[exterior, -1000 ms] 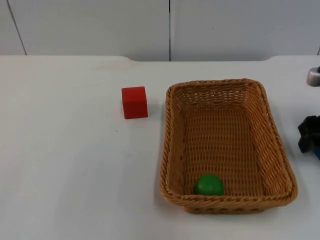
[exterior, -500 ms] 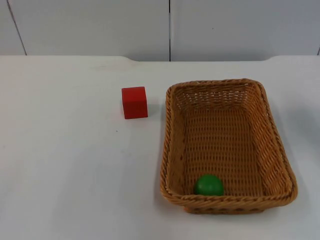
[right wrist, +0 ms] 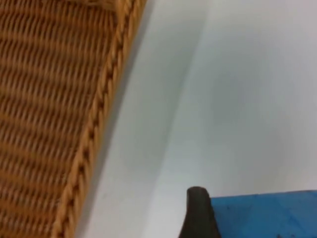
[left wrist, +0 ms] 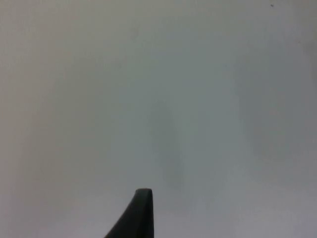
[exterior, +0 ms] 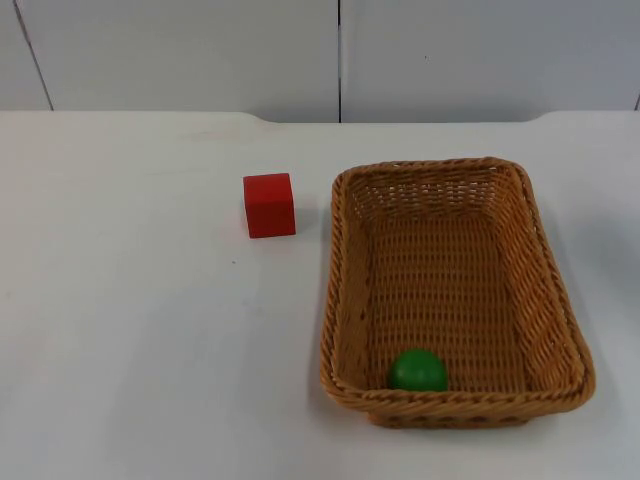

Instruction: Place all geometric objects except the red cube into the basket.

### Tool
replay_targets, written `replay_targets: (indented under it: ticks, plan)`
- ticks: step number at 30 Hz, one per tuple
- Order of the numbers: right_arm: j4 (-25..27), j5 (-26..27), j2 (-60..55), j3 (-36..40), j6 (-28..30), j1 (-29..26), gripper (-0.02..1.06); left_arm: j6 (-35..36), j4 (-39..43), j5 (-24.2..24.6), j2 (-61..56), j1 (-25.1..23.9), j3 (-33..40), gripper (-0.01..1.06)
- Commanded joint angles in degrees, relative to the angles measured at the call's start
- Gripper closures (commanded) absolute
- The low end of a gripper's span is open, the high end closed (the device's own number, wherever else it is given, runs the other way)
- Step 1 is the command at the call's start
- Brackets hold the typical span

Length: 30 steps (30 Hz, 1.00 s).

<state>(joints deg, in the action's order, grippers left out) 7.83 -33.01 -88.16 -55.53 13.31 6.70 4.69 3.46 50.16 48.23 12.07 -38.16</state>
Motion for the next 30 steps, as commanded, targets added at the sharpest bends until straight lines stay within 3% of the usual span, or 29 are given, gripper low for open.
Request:
replay_targets:
  ticks: [1, 7, 14, 23, 28, 30]
  plan:
    - [1.51, -0.48, 0.27, -1.02, 0.05, 0.55, 1.05, 0.01, 0.46, -1.14, -0.27, -0.20, 0.19, 0.00]
    - [1.51, -3.93, -3.20, -7.46, 0.05, 6.49, 1.05, 0.01, 0.46, -1.14, -0.27, -0.20, 0.19, 0.00]
    - [1.51, -7.18, -15.11, -21.78, 0.05, 15.72, 1.05, 0.01, 0.46, -1.14, -0.27, -0.20, 0.19, 0.00]
    - [1.30, -3.98, -29.01, -34.51, 1.58, 21.31, 1.05, 0.01, 0.46, -1.23, -0.27, -0.20, 0.19, 0.00]
    - [1.69, -2.45, -33.99, -34.99, 1.58, 21.31, 0.95, 0.01, 0.46, -1.23, -0.27, -0.20, 0.19, 0.00]
    - [1.69, -2.56, -35.75, -34.99, 1.58, 21.31, 0.85, 0.01, 0.46, -1.23, -0.27, -0.20, 0.19, 0.00]
